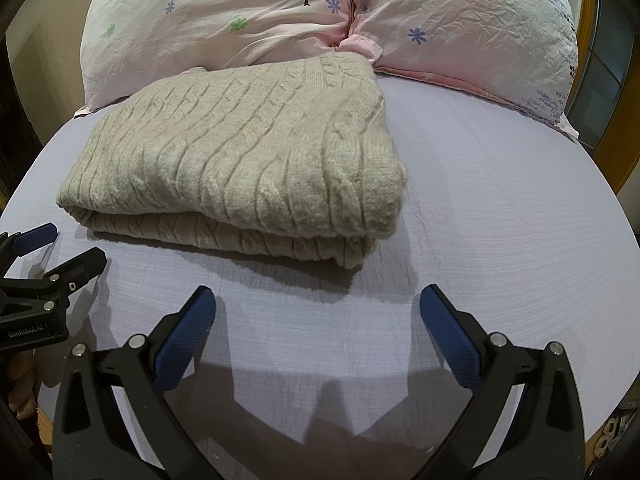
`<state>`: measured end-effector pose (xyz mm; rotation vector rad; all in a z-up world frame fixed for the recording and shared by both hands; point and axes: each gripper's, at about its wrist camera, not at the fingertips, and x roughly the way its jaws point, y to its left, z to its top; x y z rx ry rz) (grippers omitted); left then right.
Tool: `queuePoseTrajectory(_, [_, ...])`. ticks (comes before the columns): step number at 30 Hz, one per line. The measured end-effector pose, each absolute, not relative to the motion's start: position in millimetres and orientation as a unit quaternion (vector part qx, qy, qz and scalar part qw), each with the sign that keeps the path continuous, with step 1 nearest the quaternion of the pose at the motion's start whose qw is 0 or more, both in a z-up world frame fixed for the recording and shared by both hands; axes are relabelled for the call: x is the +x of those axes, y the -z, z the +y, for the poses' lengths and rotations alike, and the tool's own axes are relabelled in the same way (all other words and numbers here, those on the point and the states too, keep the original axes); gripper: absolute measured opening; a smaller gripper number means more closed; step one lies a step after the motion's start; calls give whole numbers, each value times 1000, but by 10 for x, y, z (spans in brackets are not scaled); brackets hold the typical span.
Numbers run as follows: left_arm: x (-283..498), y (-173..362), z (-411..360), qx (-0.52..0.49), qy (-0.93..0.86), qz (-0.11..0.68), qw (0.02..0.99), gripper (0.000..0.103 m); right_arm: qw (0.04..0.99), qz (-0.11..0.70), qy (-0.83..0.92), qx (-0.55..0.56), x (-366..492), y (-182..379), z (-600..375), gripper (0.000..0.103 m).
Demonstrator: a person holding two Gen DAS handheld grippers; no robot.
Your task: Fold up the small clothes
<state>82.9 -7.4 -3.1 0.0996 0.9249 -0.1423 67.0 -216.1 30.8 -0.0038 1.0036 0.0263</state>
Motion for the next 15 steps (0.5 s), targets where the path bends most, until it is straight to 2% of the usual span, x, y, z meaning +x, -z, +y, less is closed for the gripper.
queuePoseTrajectory(15, [836,34,-73,47,68,445,892,102,877,481,-13,-2,675,-300,-2153,101])
